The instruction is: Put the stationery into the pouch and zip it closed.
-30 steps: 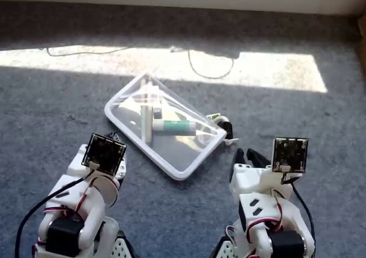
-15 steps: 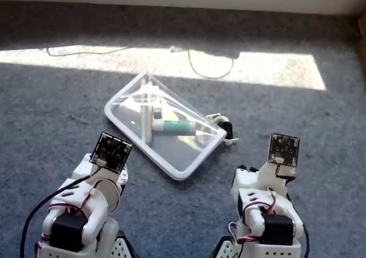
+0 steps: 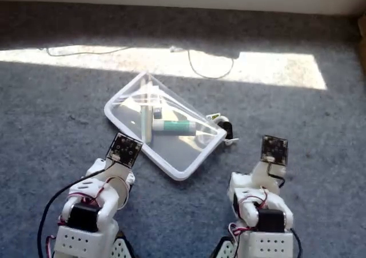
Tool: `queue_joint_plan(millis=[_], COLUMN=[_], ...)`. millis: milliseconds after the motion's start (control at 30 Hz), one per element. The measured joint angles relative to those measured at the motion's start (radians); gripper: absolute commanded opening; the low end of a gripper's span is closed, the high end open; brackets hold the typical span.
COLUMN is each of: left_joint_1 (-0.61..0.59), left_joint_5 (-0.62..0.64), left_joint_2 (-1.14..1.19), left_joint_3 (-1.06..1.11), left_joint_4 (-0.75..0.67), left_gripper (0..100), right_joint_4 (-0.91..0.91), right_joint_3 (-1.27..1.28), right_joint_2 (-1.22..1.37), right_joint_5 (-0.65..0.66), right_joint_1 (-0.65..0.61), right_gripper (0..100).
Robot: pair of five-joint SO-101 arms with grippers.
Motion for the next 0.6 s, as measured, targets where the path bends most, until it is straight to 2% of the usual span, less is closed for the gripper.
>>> queue_joint_plan(millis=[200,467,600], left_joint_1=[0.0,0.0,0.0], left_joint_5=[0.0,0.0,0.0], left_joint_2=[0.0,0.0,0.0], left_joint_3=[0.0,0.0,0.0], left_joint_4=[-0.003,-0.002,0.069], left_gripper=[1,1,1], right_joint_4=[-0.064,-0.017,-0.006], right_joint_3=[0.002,0.002,0.002], right_joint_2=[0.002,0.002,0.002], right_joint_5=[0.0,0.0,-0.002], right_joint_1=[0.0,0.0,0.0], right_gripper=[6.6,6.6,6.6])
